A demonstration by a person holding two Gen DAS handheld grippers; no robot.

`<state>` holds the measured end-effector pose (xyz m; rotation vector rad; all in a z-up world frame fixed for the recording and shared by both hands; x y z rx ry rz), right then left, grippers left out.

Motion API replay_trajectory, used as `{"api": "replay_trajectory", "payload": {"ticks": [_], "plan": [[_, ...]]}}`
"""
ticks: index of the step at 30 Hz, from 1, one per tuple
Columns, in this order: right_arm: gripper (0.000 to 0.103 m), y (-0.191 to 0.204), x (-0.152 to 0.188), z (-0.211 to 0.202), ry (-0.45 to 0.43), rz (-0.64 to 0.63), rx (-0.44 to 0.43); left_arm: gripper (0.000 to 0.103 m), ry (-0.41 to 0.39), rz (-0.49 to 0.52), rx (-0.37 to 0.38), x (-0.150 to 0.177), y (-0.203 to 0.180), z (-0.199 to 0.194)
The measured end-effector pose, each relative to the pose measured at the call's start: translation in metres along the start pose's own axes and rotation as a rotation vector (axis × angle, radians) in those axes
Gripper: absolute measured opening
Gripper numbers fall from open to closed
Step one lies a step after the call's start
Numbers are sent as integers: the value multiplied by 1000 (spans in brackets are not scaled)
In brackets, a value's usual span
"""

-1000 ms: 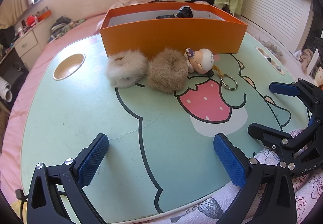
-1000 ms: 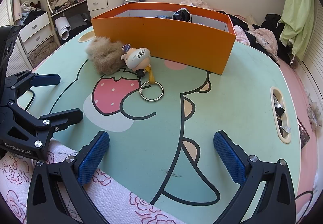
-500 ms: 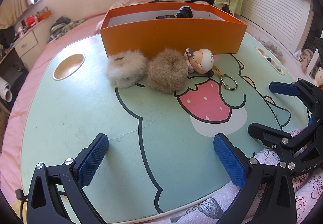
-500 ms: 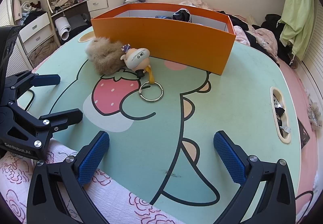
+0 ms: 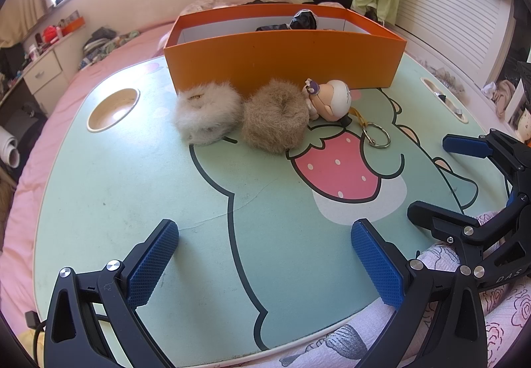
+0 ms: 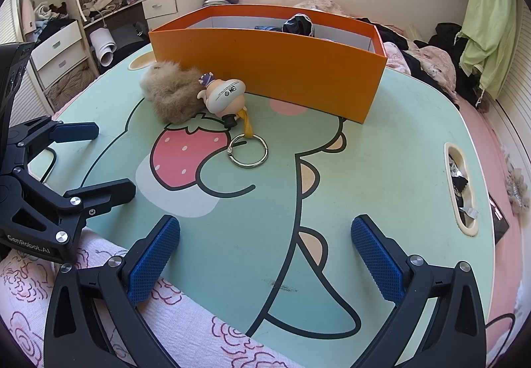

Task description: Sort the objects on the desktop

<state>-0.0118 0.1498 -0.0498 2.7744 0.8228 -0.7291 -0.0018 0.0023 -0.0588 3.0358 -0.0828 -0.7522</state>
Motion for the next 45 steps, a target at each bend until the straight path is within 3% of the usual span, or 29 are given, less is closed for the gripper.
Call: {"api": "replay_trajectory", "payload": {"ticks": [32, 38, 42, 45], "plan": [[103, -9, -9, -2, 2, 37, 20, 103, -3, 1, 1, -5, -2, -5], [103, -13, -45, -24, -102, 92, -1, 103, -3, 1, 2, -7, -2, -5], [102, -5, -80, -16, -110, 89, -48, 103, -4, 1, 2, -7, -3, -5], [89, -3, -96, 2, -80, 134, -95, 103, -3, 1, 2, -7, -3, -5]]}}
Point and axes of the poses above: each gripper's, at about its wrist camera, not at the fingertips, and z roughly the way its jaws point, y to its left, x to its underside, the point moved 6 cm from there along z, roughly the way its jaws point, and after that the axes turned 10 degrees about y, right-handed, at the moved point
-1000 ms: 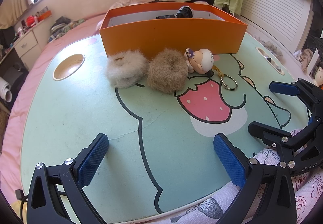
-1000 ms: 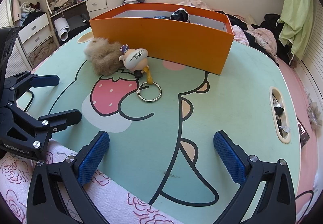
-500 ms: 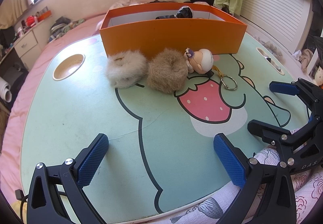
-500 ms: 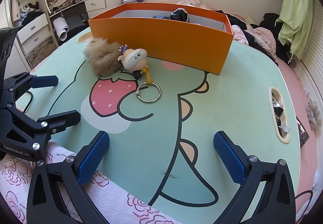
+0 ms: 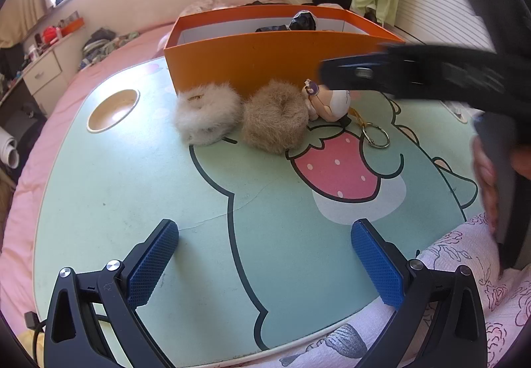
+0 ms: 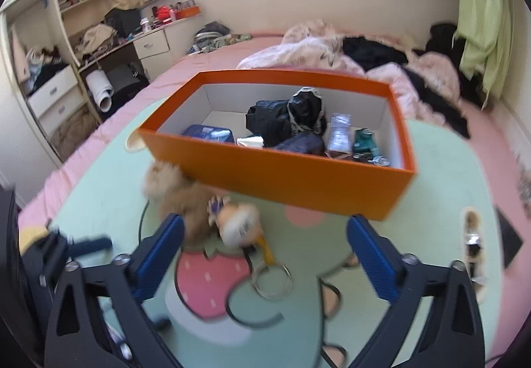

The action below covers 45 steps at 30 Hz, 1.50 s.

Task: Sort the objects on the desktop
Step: 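Grasp the doll keychain with the right gripper and lift it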

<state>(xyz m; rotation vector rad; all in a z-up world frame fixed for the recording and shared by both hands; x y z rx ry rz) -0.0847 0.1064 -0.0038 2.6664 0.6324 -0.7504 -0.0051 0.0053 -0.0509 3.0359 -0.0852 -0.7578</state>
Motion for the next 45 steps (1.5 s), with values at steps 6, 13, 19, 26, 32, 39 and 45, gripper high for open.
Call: {"api": "replay_trajectory", "payload": {"ticks": [6, 13, 19, 26, 32, 39, 45], "plan": [[65, -6, 0, 27, 85, 100, -84, 103, 0, 0, 0, 0, 0, 0], [36, -8, 8, 30, 80, 56, -57, 103, 0, 0, 0, 0, 0, 0], [36, -15, 17, 2, -7, 55, -73, 103, -8, -11, 10, -1, 2, -2], [36, -38, 43, -43, -133, 94, -34, 103, -92, -131, 110, -7, 24, -19], [36, -51, 72, -51, -151, 119, -5, 95, -123, -207, 76, -24, 45, -24], [36, -52, 71, -48, -147, 125, -20, 85, -113, -241, 113, -77, 61, -18], [36, -54, 75, -49, -154, 132, -24, 55, 32, -234, 99, -89, 58, 29]]}}
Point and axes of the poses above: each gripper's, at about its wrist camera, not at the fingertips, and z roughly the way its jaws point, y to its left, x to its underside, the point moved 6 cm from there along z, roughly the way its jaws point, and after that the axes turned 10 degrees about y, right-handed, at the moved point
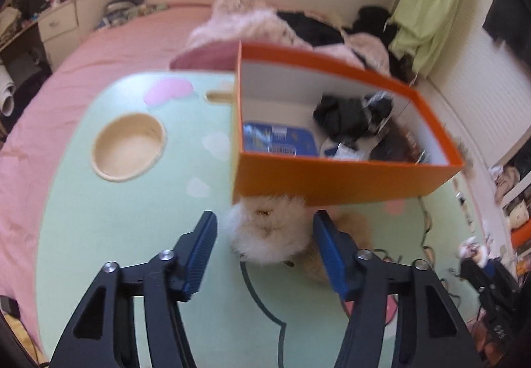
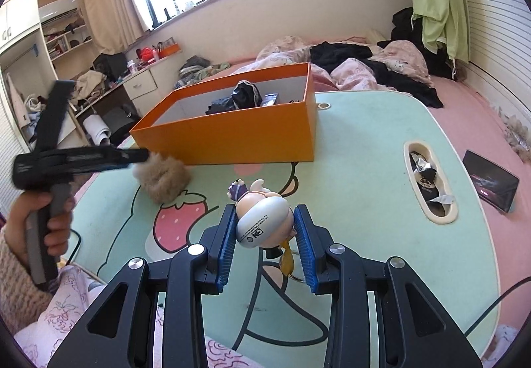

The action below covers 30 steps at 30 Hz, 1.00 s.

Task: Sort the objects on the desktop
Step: 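Grasp the doll keychain with the right gripper and lift it, then grasp the white pompom with the left gripper while the right gripper holds the doll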

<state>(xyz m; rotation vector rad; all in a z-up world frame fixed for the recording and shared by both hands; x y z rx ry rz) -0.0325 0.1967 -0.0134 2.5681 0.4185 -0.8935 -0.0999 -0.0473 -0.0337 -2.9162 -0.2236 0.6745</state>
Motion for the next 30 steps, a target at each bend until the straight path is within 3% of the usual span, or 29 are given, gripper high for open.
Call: {"api": "replay_trajectory", "payload": {"ticks": [5, 10, 12, 14, 20, 22, 25, 30], "plan": [[36, 0, 1, 1, 8, 6, -4, 42, -39, 58, -61, 7, -4, 2], [36, -4, 1, 1, 9, 13, -8, 39, -148, -13, 30, 10, 9, -29], [36, -4, 1, 3, 15, 15, -8, 39, -160, -11, 105, 14, 4, -42], [36, -3, 1, 4, 20, 14, -9, 40, -152, 25, 118, 17, -10, -44], [36, -5, 1, 4, 17, 26, -14, 40, -122, 178, -7, 21, -55, -28], [36, -6, 1, 3, 15, 32, -15, 46, -92, 182, -68, 23, -56, -17], [36, -7, 1, 3, 13, 37, -17, 63, -78, 155, -73, 20, -50, -13], [36, -6, 1, 4, 18, 34, -16, 64, -62, 152, -37, 19, -48, -11]]}}
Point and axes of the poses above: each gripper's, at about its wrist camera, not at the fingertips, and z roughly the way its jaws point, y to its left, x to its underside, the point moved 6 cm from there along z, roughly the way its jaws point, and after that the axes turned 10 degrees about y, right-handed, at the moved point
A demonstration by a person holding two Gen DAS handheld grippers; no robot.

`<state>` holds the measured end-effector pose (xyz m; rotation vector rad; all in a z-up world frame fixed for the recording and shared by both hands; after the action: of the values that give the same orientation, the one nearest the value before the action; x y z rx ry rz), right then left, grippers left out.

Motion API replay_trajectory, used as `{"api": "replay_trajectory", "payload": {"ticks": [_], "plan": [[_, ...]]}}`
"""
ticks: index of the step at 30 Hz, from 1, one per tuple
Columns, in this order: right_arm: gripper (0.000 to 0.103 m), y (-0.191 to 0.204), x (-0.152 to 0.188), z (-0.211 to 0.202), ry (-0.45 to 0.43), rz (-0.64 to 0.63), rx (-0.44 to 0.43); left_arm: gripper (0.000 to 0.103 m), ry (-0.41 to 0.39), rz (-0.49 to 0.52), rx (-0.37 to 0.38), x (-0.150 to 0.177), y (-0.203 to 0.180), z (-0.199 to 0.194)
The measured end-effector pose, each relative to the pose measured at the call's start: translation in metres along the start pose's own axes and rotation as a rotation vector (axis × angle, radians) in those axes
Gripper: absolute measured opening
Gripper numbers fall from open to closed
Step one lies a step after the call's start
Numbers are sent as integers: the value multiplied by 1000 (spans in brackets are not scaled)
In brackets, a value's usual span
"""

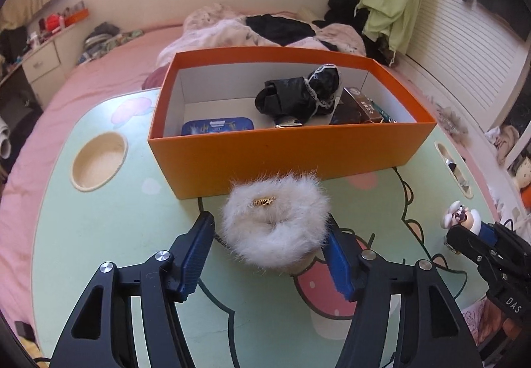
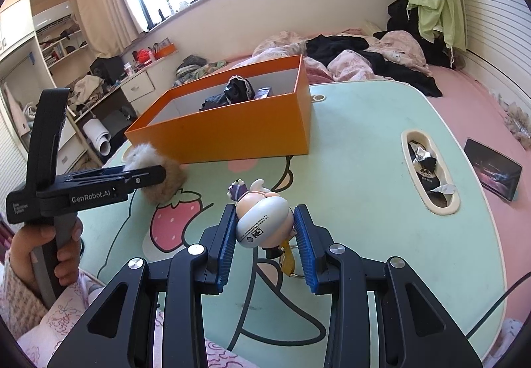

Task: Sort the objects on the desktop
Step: 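Grasp the white pompom with the left gripper while the right gripper holds the doll, then drop the white pompom into the orange box while the right gripper drops the doll in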

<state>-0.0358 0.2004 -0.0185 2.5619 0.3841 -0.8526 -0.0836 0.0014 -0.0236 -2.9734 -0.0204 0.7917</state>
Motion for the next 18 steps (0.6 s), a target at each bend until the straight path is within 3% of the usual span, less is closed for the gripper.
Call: {"api": "replay_trajectory", "payload": {"ticks": [6, 8, 9, 18], "plan": [[36, 0, 1, 1, 4, 3, -1, 69, 21, 65, -37, 0, -13, 8], [36, -1, 1, 1, 5, 4, -1, 52, 56, 80, -39, 3, -16, 17], [36, -1, 1, 1, 5, 4, -1, 38, 68, 87, -42, 5, -17, 21], [36, 4, -1, -2, -6, -17, -4, 35, -63, 45, 68, 0, -6, -27]]}}
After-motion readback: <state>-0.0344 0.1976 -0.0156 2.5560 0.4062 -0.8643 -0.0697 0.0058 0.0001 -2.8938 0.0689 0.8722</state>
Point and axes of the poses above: each gripper's, at about its wrist camera, not at the fingertips, and z roughly the way its jaws point, y to its left, x to its underside, the point moved 6 cm from there along z, roughly the way its jaws point, and after that the axes turned 10 degrees about y, right-handed, at the moved point
